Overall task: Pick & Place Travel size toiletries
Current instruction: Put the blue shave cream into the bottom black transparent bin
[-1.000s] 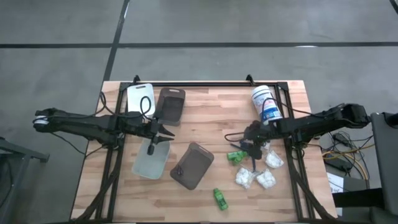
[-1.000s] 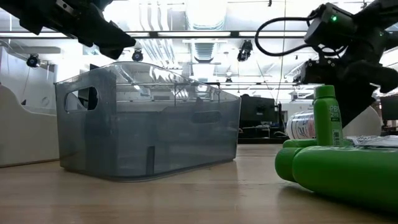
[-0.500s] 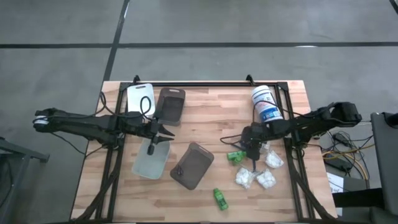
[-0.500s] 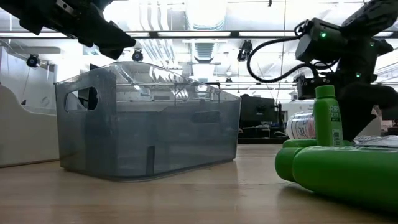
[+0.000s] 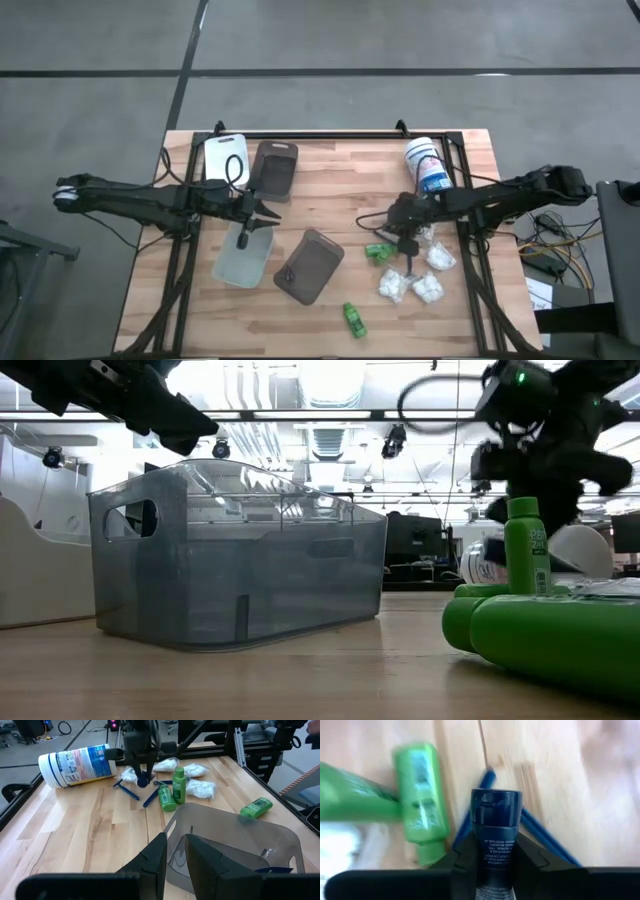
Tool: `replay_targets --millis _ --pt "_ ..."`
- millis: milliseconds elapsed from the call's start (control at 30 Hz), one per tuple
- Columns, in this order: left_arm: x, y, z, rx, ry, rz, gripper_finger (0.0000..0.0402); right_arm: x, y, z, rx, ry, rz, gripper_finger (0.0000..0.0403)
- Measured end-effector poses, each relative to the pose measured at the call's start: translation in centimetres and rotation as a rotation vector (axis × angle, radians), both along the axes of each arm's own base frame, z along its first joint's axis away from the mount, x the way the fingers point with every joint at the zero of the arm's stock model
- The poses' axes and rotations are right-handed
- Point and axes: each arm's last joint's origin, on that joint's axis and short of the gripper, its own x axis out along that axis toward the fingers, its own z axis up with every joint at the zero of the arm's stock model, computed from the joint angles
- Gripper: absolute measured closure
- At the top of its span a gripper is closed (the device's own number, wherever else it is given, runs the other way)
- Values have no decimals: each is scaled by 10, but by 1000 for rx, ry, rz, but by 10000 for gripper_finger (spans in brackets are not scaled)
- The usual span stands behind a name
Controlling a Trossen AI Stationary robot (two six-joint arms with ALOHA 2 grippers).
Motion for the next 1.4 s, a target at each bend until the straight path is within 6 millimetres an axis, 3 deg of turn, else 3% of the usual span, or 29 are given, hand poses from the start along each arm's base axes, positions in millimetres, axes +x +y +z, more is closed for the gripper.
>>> replay_targets --millis 600,867,1167,1400 --pt "10 0 14 60 -181 -12 328 9 -7 82 -190 -764 -6 321" --pt "41 4 10 193 -312 134 328 20 -18 105 -257 -1033 -62 337" --pt "78 7 -3 431 -466 207 325 31 -34 117 -300 -1247 -178 314" --pt "114 11 8 467 -500 227 273 44 -41 114 -304 -1350 -211 329"
